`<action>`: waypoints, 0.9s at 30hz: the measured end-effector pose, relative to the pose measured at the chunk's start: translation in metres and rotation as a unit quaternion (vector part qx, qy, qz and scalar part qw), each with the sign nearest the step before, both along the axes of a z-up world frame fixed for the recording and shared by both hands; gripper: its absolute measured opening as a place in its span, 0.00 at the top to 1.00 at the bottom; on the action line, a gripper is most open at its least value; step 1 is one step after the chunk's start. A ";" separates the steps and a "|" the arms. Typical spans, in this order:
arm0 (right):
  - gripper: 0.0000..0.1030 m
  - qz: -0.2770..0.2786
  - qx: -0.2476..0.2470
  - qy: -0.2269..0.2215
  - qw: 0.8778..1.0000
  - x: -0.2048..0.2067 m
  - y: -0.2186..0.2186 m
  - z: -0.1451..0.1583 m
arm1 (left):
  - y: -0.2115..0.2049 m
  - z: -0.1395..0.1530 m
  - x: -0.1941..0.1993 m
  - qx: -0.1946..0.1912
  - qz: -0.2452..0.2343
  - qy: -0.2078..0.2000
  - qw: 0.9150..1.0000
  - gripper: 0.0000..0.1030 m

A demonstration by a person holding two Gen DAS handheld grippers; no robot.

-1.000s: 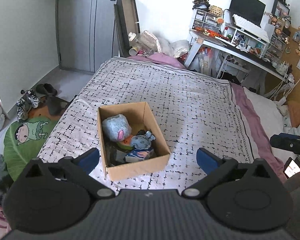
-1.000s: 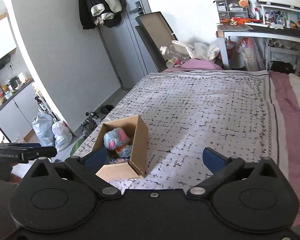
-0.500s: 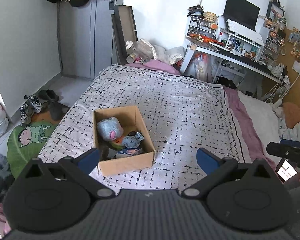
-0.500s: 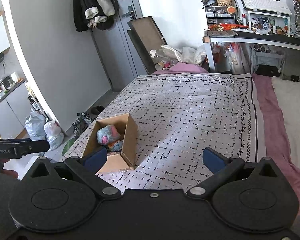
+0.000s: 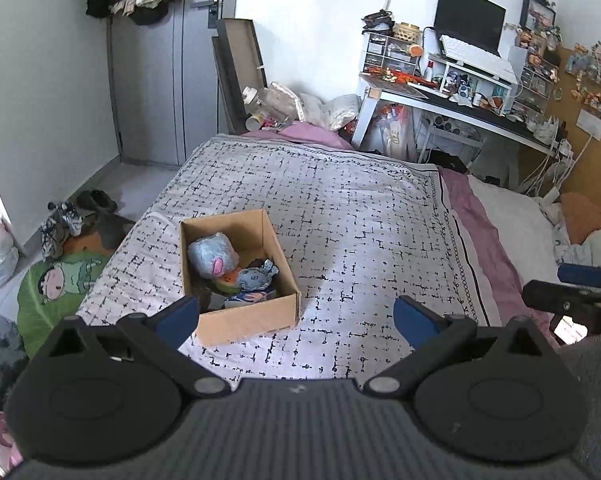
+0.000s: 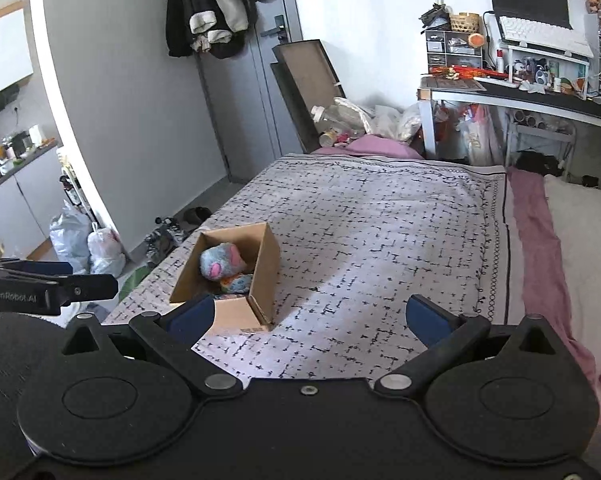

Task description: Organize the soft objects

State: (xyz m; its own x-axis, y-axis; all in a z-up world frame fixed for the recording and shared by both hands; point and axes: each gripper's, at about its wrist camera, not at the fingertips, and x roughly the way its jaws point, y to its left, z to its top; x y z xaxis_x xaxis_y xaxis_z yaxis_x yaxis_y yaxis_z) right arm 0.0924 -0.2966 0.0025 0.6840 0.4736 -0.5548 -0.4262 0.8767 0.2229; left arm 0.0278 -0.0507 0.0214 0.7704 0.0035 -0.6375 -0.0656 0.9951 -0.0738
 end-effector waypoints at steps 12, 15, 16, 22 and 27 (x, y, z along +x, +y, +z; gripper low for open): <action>0.00 0.004 0.009 0.014 1.000 0.003 -0.002 -0.004 | -0.007 0.001 -0.004 0.015 0.001 -0.005 1.000 0.00; 0.00 0.009 0.012 0.014 1.000 0.003 -0.002 -0.005 | -0.006 0.001 -0.005 0.015 0.004 -0.006 1.000 0.00; 0.00 0.008 0.012 0.012 1.000 0.003 -0.003 -0.005 | -0.006 0.001 -0.005 0.014 0.005 -0.006 1.000 0.00; 0.00 0.003 0.009 0.009 1.000 0.001 -0.003 -0.004 | -0.007 0.002 -0.006 0.014 0.007 -0.009 1.000 0.00; 0.00 -0.001 0.008 0.008 1.000 0.001 -0.004 -0.004 | -0.009 0.002 -0.005 0.018 0.006 -0.011 1.000 0.00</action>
State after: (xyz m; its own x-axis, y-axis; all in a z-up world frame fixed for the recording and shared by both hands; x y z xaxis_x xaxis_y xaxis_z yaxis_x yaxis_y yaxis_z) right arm 0.0933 -0.3001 -0.0012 0.6762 0.4807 -0.5583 -0.4201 0.8741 0.2438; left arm 0.0226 -0.0595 0.0235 0.7846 0.0348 -0.6190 -0.0757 0.9963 -0.0400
